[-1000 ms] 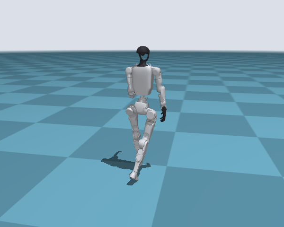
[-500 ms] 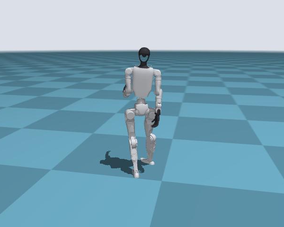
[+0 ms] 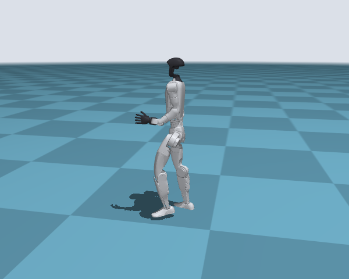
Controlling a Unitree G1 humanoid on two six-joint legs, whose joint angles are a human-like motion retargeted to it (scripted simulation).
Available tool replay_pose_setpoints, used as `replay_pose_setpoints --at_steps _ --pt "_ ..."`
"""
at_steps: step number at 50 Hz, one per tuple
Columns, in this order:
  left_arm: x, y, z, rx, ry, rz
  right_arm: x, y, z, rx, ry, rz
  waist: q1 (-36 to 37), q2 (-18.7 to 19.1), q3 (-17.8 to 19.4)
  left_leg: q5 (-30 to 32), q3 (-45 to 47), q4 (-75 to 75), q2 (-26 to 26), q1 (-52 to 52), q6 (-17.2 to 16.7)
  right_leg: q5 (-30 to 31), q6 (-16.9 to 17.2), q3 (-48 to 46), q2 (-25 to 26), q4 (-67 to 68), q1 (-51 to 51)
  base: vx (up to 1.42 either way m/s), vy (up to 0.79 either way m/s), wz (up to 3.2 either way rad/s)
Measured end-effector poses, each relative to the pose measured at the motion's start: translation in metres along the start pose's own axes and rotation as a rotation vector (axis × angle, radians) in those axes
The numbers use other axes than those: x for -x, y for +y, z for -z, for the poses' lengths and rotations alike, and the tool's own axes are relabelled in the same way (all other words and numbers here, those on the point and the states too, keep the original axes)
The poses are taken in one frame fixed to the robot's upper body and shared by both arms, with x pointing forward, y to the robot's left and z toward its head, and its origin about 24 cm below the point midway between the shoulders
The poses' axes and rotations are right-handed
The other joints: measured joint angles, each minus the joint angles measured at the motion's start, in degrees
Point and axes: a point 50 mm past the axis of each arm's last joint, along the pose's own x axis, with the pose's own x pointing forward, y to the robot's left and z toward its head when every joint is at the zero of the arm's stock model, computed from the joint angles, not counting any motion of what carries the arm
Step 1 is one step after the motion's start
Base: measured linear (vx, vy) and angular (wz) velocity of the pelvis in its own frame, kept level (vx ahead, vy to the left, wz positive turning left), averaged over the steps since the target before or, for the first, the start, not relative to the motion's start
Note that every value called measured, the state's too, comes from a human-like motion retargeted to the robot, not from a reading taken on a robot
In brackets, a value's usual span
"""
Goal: Walk run
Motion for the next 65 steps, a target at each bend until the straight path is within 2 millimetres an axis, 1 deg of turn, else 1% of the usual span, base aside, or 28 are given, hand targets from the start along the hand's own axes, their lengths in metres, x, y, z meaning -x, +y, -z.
replay_pose_setpoints --at_steps 5,7,10,12,14,17,18,21,23,25,28,30,35,37,40,43,45,47,48,50,52,53,54,55,56,58,62,65 --pt "0.003 -0.002 0.001 0.018 0.018 -0.023 -0.002 0.001 -0.007 0.046 -0.023 -0.025 0.3 0.6 -1.8 -3.4 14.5 -12.1 -2.3 3.1 2.6 -1.1 2.6 -15.5 1.2 -1.1 4.9 0.28 0.24 2.61" --pt "0.005 -0.001 0.003 0.013 0.028 -0.033 -0.002 -0.001 -0.005 0.075 -0.015 -0.026 -0.2 0.1 -2.6 -1.6 16.0 -15.4 -5.1 4.9 7.6 -1.1 4.3 -21.0 1.0 -1.1 7.1 0.35 0.2 2.43" --pt "0.012 0.003 0.008 0.003 0.062 -0.056 0.001 0.001 0.005 0.107 0.022 -0.039 2.2 -1.1 -3.0 -3.8 5.5 -18.1 -10.2 5.5 8.3 1.1 6.9 -24.4 0.3 1.1 10.4 0.5 0.2 1.16" --pt "0.016 0.006 0.013 0.006 0.091 -0.075 0.004 0.003 0.015 0.104 0.066 -0.047 3.9 -1.4 -3.2 -3.7 -1.0 -19.2 -12.3 5.5 9.5 6.9 7.9 -23.3 -1.2 5.4 11.1 0.55 0.3 0.91" --pt "0.017 0.008 0.015 0.011 0.107 -0.09 0.008 0.006 0.027 0.074 0.109 -0.045 2.8 0.5 -3.9 -3.5 1.1 -21.0 -10.5 8.9 9.7 14.0 6.4 -19.8 -1.2 12.5 9.8 0.54 0.3 1.91" --pt "0.015 0.008 0.012 0.015 0.092 -0.087 0.017 0.013 0.048 -0.005 0.17 -0.034 0.3 4.4 -4.6 -4.4 -7.7 -22.7 -11.0 11.3 11.6 22.0 1.0 -8.1 2.2 25.8 3.7 0.56 0.24 2.45" --pt "0.011 0.007 0.011 0.015 0.08 -0.077 0.021 0.017 0.056 -0.033 0.193 -0.036 -0.3 5.3 -4.8 -4.4 -9.9 -22.8 -10.9 11.8 11.8 21.3 2.0 -4.0 4.1 29.7 1.2 0.49 0.17 2.53" --pt "-0.004 0.006 0.005 0.005 0.033 -0.038 0.034 0.033 0.078 -0.122 0.279 -0.058 -2.3 7.0 -4.3 -3.9 -18.1 -22.7 -11.1 13.2 11.8 19.0 8.9 16.4 16.4 36.6 -5.8 0.4 0.09 2.58" --pt "-0.015 0.005 -0.001 -0.011 -0.004 -0.016 0.043 0.048 0.09 -0.171 0.331 -0.09 -2.6 7.5 -4.0 -3.8 -22.1 -22.9 -11.3 14.1 11.8 17.3 10.7 22.4 19.8 37.5 -8.5 0.44 0.04 2.23" --pt "-0.025 0.004 -0.008 -0.029 -0.046 0.004 0.052 0.063 0.099 -0.195 0.37 -0.14 -3.8 7.3 -3.6 -3.5 -25.3 -23.5 -11.8 15.5 12.0 15.4 7.8 21.5 17.5 37.5 -11.8 0.46 -0.01 2.44" --pt "-0.036 0.003 -0.016 -0.035 -0.094 0.018 0.067 0.085 0.113 -0.183 0.428 -0.221 -5.5 6.5 -2.8 -3.5 -30.1 -24.2 -13.3 17.7 12.1 12.6 1.4 19.6 12.2 33.3 -16.3 0.47 -0.04 2.22" --pt "-0.04 0.002 -0.02 -0.03 -0.11 0.016 0.077 0.097 0.123 -0.166 0.476 -0.266 -6.3 5.6 -2.0 -3.7 -33.1 -24.5 -14.8 19.4 12.2 12.5 0.6 21.9 11.1 27.1 -18.2 0.45 -0.07 1.83" --pt "-0.046 0.005 -0.026 -0.03 -0.142 -0.018 0.093 0.109 0.136 -0.13 0.571 -0.367 -9.7 1.8 1.3 -4.4 -37.8 -24.6 -19.1 25.1 11.9 14.6 5.4 33.8 9.1 8.3 -20.9 0.49 -0.12 1.65" --pt "-0.047 0.007 -0.028 -0.033 -0.151 -0.028 0.094 0.109 0.137 -0.12 0.579 -0.385 -10.7 1.3 3.0 -4.9 -39.5 -24.4 -19.5 27.6 11.9 15.2 6.3 33.6 7.7 1.5 -22.2 0.56 -0.2 1.19" --pt "-0.048 0.012 -0.029 -0.041 -0.158 -0.041 0.093 0.105 0.139 -0.113 0.587 -0.364 -10.8 1.4 4.8 -5.5 -40.3 -24.5 -18.8 31.1 11.5 11.5 8.7 31.3 7.6 -7.0 -22.8 0.53 -0.23 0.52" --pt "-0.046 0.017 -0.024 -0.048 -0.142 -0.054 0.091 0.097 0.14 -0.132 0.604 -0.312 -10.4 1.3 4.5 -4.2 -40.3 -23.9 -18.6 33.1 9.6 10.4 6.4 27.3 8.3 -5.9 -22.0 0.7 -0.3 0.19" --pt "-0.042 0.019 -0.019 -0.049 -0.117 -0.065 0.088 0.092 0.14 -0.159 0.606 -0.279 -10.9 2.0 3.3 -1.6 -40.7 -22.8 -17.9 33.6 6.9 10.4 1.4 23.7 9.0 -3.1 -21.7 0.77 -0.29 0.46" --pt "-0.034 0.02 -0.013 -0.046 -0.086 -0.077 0.087 0.087 0.14 -0.195 0.601 -0.246 -12.7 2.8 2.4 3.5 -42.4 -20.8 -17.4 34.3 3.3 15.3 2.3 21.2 8.7 -2.8 -20.5 0.85 -0.31 0.77" --pt "-0.03 0.02 -0.01 -0.045 -0.069 -0.081 0.086 0.084 0.139 -0.212 0.598 -0.23 -13.1 3.4 1.6 7.2 -43.0 -19.9 -17.0 34.2 1.0 15.6 1.5 25.5 10.2 -3.0 -19.5 0.96 -0.36 0.48" --pt "-0.02 0.018 -0.004 -0.042 -0.033 -0.081 0.083 0.078 0.138 -0.249 0.597 -0.203 -12.8 4.6 0.6 17.3 -44.8 -16.7 -16.7 33.8 -5.3 14.2 0.1 27.0 11.4 -2.0 -18.1 0.93 -0.32 0.26" --pt "-0.014 0.01 -0.001 -0.022 -0.006 -0.086 0.074 0.065 0.131 -0.286 0.585 -0.174 -13.8 5.4 -0.1 27.9 -42.6 -10.5 -16.2 31.1 -13.2 12.0 -1.8 25.6 10.6 -0.1 -17.4 0.82 -0.06 0.59" --pt "-0.012 0.006 -0.001 -0.008 0.002 -0.092 0.067 0.055 0.125 -0.295 0.569 -0.158 -14.1 5.2 -0.4 31.8 -38.8 -6.9 -17.0 28.9 -15.6 10.7 -2.0 25.7 8.8 0.6 -16.7 0.79 0.21 0.73" --pt "-0.013 0.003 -0.002 0.0 0.001 -0.087 0.059 0.046 0.117 -0.301 0.545 -0.144 -14.5 4.8 -0.6 35.0 -34.1 -2.5 -17.6 26.3 -16.4 9.6 -2.0 25.5 7.0 1.1 -16.2 0.7 0.37 0.84" --pt "-0.014 0.001 -0.003 0.005 -0.005 -0.078 0.051 0.037 0.107 -0.305 0.515 -0.131 -14.9 4.4 -0.9 37.7 -29.0 2.3 -18.2 23.4 -16.4 8.5 -1.9 25.1 5.2 1.5 -15.7 0.68 0.04 0.9" --pt "-0.014 0.0 -0.004 0.002 -0.014 -0.06 0.044 0.033 0.097 -0.303 0.48 -0.127 -15.3 3.6 -1.1 37.9 -28.4 6.5 -17.0 21.0 -16.4 7.5 -3.1 24.3 5.4 1.9 -14.6 0.74 -0.38 0.73" --pt "-0.011 0.002 -0.003 -0.018 -0.021 -0.019 0.03 0.029 0.074 -0.288 0.401 -0.131 -14.7 2.3 -1.1 33.6 -30.4 13.8 -15.1 16.5 -16.4 6.1 -6.4 23.4 8.1 1.3 -11.3 0.81 -0.84 0.09" --pt "-0.01 0.004 -0.003 -0.057 -0.024 0.006 0.001 0.007 0.014 -0.206 0.186 -0.117 -10.8 -0.4 -0.4 19.2 -17.4 19.8 -5.8 6.7 -5.5 4.2 -9.3 24.6 10.2 0.4 -6.5 0.66 -0.41 -0.33" --pt "-0.006 0.003 -0.003 -0.072 -0.026 0.004 -0.013 -0.013 -0.035 -0.124 -0.003 -0.084 -8.5 -1.4 -0.1 13.9 -19.1 12.8 -7.6 0.2 -0.3 2.4 -10.0 25.2 11.4 -0.2 -3.2 0.74 -0.25 -0.19"
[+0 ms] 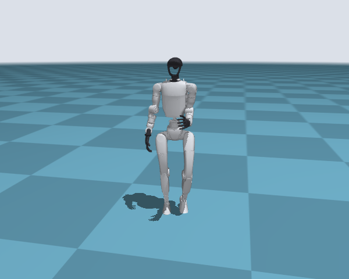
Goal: Walk run
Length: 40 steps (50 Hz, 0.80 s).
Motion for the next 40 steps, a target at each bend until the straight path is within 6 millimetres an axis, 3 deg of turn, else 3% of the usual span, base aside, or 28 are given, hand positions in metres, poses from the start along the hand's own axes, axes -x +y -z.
replay_pose_setpoints --at_steps 5,8,10,14,15,18,21,24,25,28,32,36,40 --pt "0.008 0.005 0.004 -0.024 0.025 -0.024 -0.002 -0.027 -0.081 0.133 -0.292 0.064 2.6 -0.7 1.1 -1.5 1.0 -22.2 -0.1 -5.2 8.1 -2.9 -1.3 0.2 3.1 -0.3 5.5 0.72 -0.24 -0.12" --pt "0.013 0.009 0.007 -0.036 0.048 -0.047 0.004 -0.041 -0.115 0.166 -0.415 0.115 5.4 -1.8 1.5 -4.1 2.6 -34.8 -2.2 -6.8 9.7 -4.0 -1.7 0.6 3.6 -0.2 8.4 0.78 -0.18 -0.49" --pt "0.016 0.013 0.009 -0.045 0.062 -0.062 0.008 -0.047 -0.13 0.17 -0.475 0.14 5.9 -2.3 1.6 -7.2 3.0 -41.8 -3.7 -6.9 7.6 -4.4 -1.7 -0.7 3.6 0.0 10.4 0.83 -0.14 -0.17" --pt "0.024 0.018 0.015 -0.055 0.101 -0.085 0.008 -0.045 -0.126 0.156 -0.491 0.134 8.0 -3.9 1.0 -7.9 7.8 -41.1 -3.7 -4.8 10.1 -0.6 0.4 -1.1 2.9 2.5 13.9 1.0 -0.09 -0.36" --pt "0.026 0.019 0.016 -0.056 0.112 -0.089 0.007 -0.042 -0.121 0.153 -0.478 0.122 8.8 -4.1 0.5 -8.0 11.0 -39.8 -3.0 -3.8 10.5 1.3 1.6 -1.0 2.7 3.4 14.5 1.06 -0.02 -0.77" --pt "0.033 0.021 0.021 -0.055 0.148 -0.102 0.001 -0.027 -0.084 0.155 -0.366 0.065 10.8 -4.9 -1.3 -2.5 5.0 -37.4 -4.8 -3.1 12.3 14.2 7.0 -2.2 0.5 8.1 15.5 1.2 0.03 -0.62" --pt "0.03 0.026 0.024 -0.061 0.16 -0.119 -0.002 -0.002 -0.037 0.13 -0.192 0.03 8.6 -3.9 -1.5 -5.8 -1.9 -32.3 -5.2 -2.4 12.8 28.4 13.2 0.7 3.0 19.4 12.3 0.99 -0.01 0.34" --pt "0.018 0.028 0.021 -0.07 0.131 -0.122 0.003 0.022 0.013 0.062 -0.026 -0.005 7.5 -2.0 -0.5 -9.2 2.2 -33.4 -3.4 4.6 12.7 33.1 16.2 -1.6 5.2 35.5 5.8 0.98 -0.09 0.38" --pt "0.013 0.028 0.019 -0.072 0.113 -0.123 0.007 0.031 0.028 0.041 0.021 -0.029 8.0 -0.4 -0.6 -9.9 1.2 -34.3 -1.7 6.0 12.0 33.0 16.1 -2.0 6.7 35.6 4.3 0.73 -0.06 -0.17" --pt "-0.004 0.025 0.011 -0.051 0.058 -0.107 0.022 0.049 0.073 0.008 0.173 -0.094 6.2 1.8 0.6 -12.0 -0.5 -34.9 -1.3 9.9 10.6 22.0 13.6 -2.3 7.9 39.9 -2.7 0.73 -0.02 0.54" --pt "-0.018 0.019 -0.003 -0.05 -0.035 -0.052 0.051 0.073 0.128 -0.016 0.341 -0.119 0.4 5.0 1.6 -13.5 -2.9 -37.6 -1.5 15.6 9.6 11.1 11.4 -3.5 6.3 34.7 -10.7 0.9 -0.06 1.28" --pt "-0.027 0.018 -0.012 -0.06 -0.095 -0.016 0.082 0.094 0.17 -0.029 0.51 -0.17 -3.0 3.6 2.9 -16.0 -3.7 -39.1 -4.6 21.6 8.9 10.9 11.5 -3.4 0.5 18.1 -15.1 0.73 -0.18 0.67" --pt "-0.031 0.018 -0.015 -0.041 -0.118 -0.002 0.105 0.11 0.193 -0.054 0.642 -0.229 -5.6 1.7 4.5 -18.8 -4.3 -40.1 -6.6 28.3 7.1 7.8 11.9 -3.0 -2.5 2.0 -18.4 0.81 -0.29 0.33"
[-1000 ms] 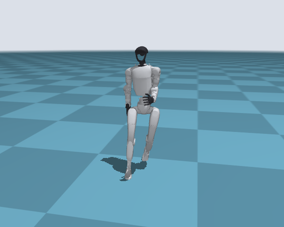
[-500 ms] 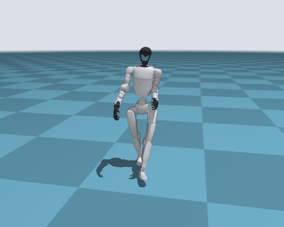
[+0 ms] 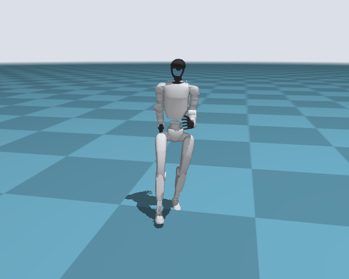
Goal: Walk run
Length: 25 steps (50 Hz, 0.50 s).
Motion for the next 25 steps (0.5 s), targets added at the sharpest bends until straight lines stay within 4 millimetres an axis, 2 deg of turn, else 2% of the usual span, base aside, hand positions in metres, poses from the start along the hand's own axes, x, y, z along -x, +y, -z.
replay_pose_setpoints --at_steps 2,5,7,8,10,13,14,15,17,20,23,25 --pt "0.0 -0.001 0.0 0.021 -0.001 0.004 0.0 0.003 0.007 -0.021 0.038 -0.017 0.3 0.2 0.0 -1.2 1.5 0.0 0.3 2.1 -1.4 -0.8 1.0 1.3 0.9 -7.1 -1.4 0.69 -0.24 -0.28" --pt "0.005 -0.007 0.002 0.042 0.016 0.008 0.001 0.005 0.011 -0.063 0.064 -0.024 -0.1 0.8 0.4 -1.5 1.6 1.5 0.8 5.1 -4.1 -1.8 0.6 -1.4 1.5 -8.6 -1.1 0.89 -0.35 -0.05" --pt "0.011 -0.015 0.005 0.059 0.047 0.009 0.0 0.001 0.006 -0.093 0.06 -0.015 -1.1 1.7 -0.2 1.7 1.3 3.5 1.8 5.8 -7.0 -0.9 -4.7 -4.4 1.6 -4.6 -0.7 0.98 -0.35 0.53" --pt "0.015 -0.02 0.007 0.071 0.067 0.011 0.0 -0.001 0.002 -0.11 0.05 -0.008 -2.4 2.4 -0.4 4.7 0.7 5.1 2.7 6.1 -8.9 0.3 -4.7 -8.1 0.7 -3.1 -0.6 0.95 -0.31 1.09" --pt "0.023 -0.029 0.009 0.099 0.102 0.02 0.0 -0.008 -0.009 -0.139 0.01 0.011 -5.4 3.7 -0.9 14.3 -2.0 10.0 4.2 5.9 -13.4 4.3 -5.0 -5.1 1.1 -1.4 0.9 1.09 -0.42 1.09" --pt "0.034 -0.04 0.014 0.143 0.146 0.052 0.0 -0.02 -0.036 -0.161 -0.082 0.02 -3.1 3.7 -2.3 33.2 -5.4 23.7 3.1 0.9 -22.3 1.1 -7.8 -2.7 1.4 2.0 3.6 0.97 -0.4 -0.16" --pt "0.034 -0.042 0.014 0.154 0.149 0.061 0.001 -0.028 -0.05 -0.159 -0.122 0.025 -2.8 2.8 -2.6 37.6 -5.0 29.5 1.9 -1.8 -23.2 -0.1 -7.8 -2.1 0.2 2.8 4.4 0.72 -0.18 -0.01" --pt "0.034 -0.043 0.013 0.163 0.147 0.068 0.003 -0.036 -0.066 -0.153 -0.165 0.033 -2.6 1.5 -3.0 41.5 -3.6 35.1 0.3 -4.8 -23.2 -1.2 -7.4 -1.2 -1.6 3.5 5.1 0.72 -0.29 -0.39" --pt "0.035 -0.037 0.016 0.152 0.15 0.066 0.009 -0.05 -0.102 -0.106 -0.26 0.05 -1.1 -0.4 -3.2 41.6 -2.0 44.2 2.0 -9.2 -22.1 -2.2 -9.4 -2.0 0.1 2.4 8.8 0.85 -0.55 -0.63" --pt "0.033 -0.028 0.018 0.137 0.15 0.047 0.03 -0.078 -0.167 -0.012 -0.459 0.126 -1.6 -1.2 -2.5 31.5 2.2 51.3 7.6 -16.6 -12.9 -3.2 -9.8 -0.4 1.7 1.4 13.0 0.71 -0.41 -0.4" --pt "0.033 -0.019 0.018 0.119 0.15 -0.002 0.063 -0.1 -0.228 0.105 -0.68 0.224 2.3 -3.4 -1.8 24.5 4.8 47.9 8.0 -23.6 -6.8 -3.2 -10.2 1.0 2.0 0.5 16.7 0.68 -0.27 -1.53" --pt "0.032 -0.013 0.017 0.109 0.142 -0.017 0.089 -0.11 -0.263 0.162 -0.82 0.283 5.0 -4.1 -1.3 20.5 6.0 41.2 8.1 -26.9 -3.9 -3.5 -10.9 2.7 3.2 0.1 18.8 0.74 -0.24 -1.51"
